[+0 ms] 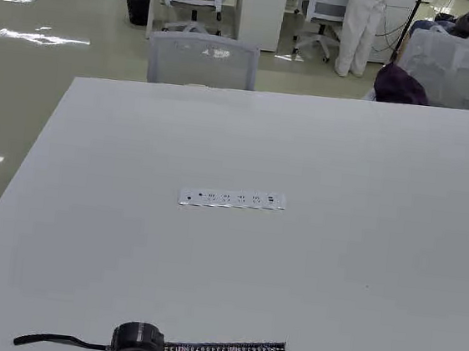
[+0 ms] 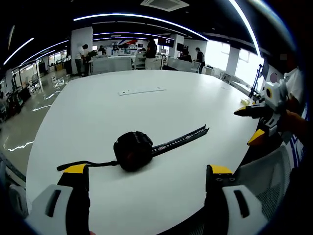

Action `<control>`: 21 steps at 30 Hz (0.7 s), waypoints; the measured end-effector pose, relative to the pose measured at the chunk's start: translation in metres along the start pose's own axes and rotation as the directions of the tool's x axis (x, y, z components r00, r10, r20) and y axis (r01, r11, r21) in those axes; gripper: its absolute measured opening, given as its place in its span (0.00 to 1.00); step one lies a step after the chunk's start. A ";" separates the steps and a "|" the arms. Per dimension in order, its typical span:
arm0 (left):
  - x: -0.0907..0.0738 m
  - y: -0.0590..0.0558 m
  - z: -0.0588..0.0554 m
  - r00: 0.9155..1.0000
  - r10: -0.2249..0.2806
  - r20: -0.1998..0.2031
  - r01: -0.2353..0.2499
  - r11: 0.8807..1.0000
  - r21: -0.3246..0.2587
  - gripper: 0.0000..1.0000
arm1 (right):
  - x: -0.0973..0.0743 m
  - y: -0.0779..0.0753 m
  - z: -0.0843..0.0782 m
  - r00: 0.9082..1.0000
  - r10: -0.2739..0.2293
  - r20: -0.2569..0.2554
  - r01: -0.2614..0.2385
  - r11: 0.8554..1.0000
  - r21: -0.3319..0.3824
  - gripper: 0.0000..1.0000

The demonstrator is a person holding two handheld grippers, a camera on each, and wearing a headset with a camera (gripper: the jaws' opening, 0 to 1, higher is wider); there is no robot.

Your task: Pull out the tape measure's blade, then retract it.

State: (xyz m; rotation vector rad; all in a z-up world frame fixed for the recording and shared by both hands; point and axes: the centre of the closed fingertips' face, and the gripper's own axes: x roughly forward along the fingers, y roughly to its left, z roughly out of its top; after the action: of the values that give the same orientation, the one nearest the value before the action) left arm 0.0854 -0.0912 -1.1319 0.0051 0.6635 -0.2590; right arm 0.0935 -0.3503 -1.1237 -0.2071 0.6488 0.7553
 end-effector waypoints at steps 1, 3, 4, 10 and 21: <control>0.001 0.000 0.000 1.000 0.005 0.000 -0.005 1.000 -0.010 0.99 | 0.000 0.000 -0.001 1.000 -0.001 -0.001 0.001 1.000 0.003 0.94; 0.002 0.001 0.000 1.000 0.018 0.005 -0.018 1.000 -0.022 0.99 | 0.001 0.000 -0.002 1.000 0.001 -0.001 -0.001 1.000 0.007 0.94; 0.003 0.000 0.000 1.000 0.020 0.011 -0.020 0.999 -0.028 0.99 | 0.001 0.001 -0.002 1.000 0.002 0.001 -0.002 1.000 0.008 0.94; 0.013 -0.003 0.000 0.999 0.036 0.032 -0.034 0.998 -0.050 0.99 | 0.003 0.000 -0.003 1.000 0.009 0.002 -0.009 1.000 0.012 0.93; 0.025 -0.001 -0.005 0.994 0.086 0.060 -0.078 0.988 -0.135 0.98 | 0.005 -0.003 -0.006 1.000 0.009 0.008 -0.009 1.000 0.014 0.91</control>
State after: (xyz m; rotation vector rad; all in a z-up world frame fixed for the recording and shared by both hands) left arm 0.1013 -0.0980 -1.1506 -0.1027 0.6121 -0.1349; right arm 0.0953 -0.3519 -1.1313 -0.1888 0.6479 0.7602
